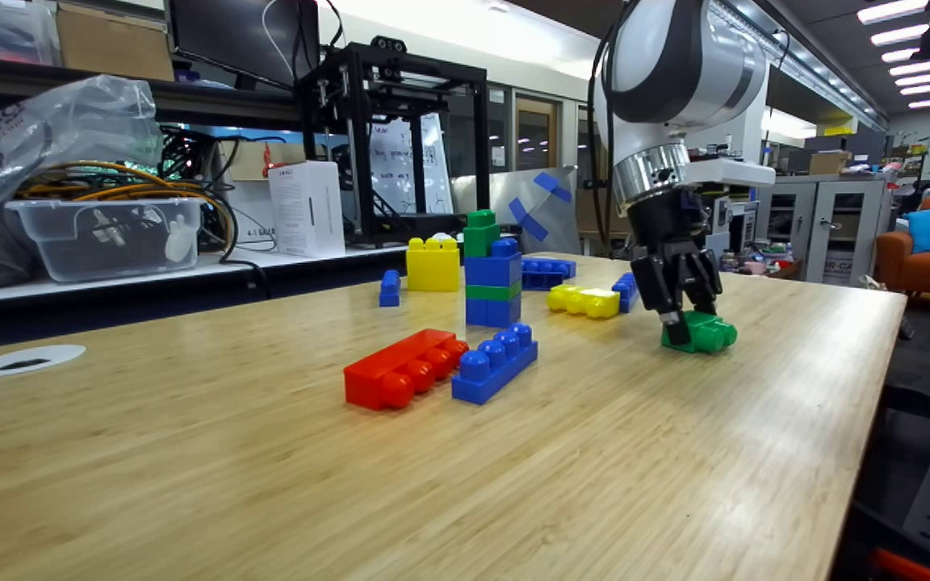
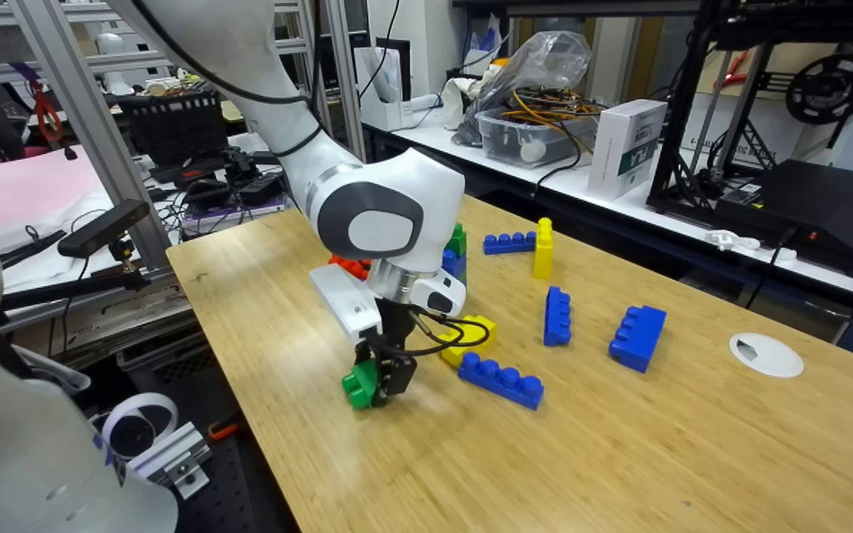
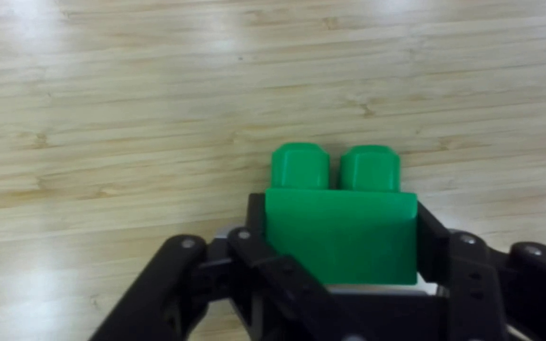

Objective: Put the green blocks on top of the stack

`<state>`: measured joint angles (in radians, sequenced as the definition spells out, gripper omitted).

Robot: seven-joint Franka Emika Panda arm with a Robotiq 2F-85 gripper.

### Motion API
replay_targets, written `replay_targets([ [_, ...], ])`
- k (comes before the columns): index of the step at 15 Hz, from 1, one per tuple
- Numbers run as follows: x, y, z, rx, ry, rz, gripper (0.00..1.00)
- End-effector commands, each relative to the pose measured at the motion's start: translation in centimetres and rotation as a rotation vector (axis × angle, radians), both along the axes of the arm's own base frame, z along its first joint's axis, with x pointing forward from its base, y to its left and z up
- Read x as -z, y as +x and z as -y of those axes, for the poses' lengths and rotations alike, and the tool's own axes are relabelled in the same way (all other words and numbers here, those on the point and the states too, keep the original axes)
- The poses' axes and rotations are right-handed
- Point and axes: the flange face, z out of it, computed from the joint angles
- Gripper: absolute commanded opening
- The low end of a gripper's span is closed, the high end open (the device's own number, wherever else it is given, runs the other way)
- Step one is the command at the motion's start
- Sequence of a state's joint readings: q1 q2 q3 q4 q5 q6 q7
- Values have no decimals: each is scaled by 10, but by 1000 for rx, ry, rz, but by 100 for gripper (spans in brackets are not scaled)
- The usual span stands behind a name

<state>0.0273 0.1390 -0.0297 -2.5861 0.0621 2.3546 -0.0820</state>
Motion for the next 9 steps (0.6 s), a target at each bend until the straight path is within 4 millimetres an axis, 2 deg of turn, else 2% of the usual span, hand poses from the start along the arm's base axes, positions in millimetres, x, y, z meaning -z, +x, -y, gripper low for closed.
replay_targets([
  [1,-3,4,-4,-6,-22,56,45],
  [9,-14,43,-8,-38,-44,218,45],
])
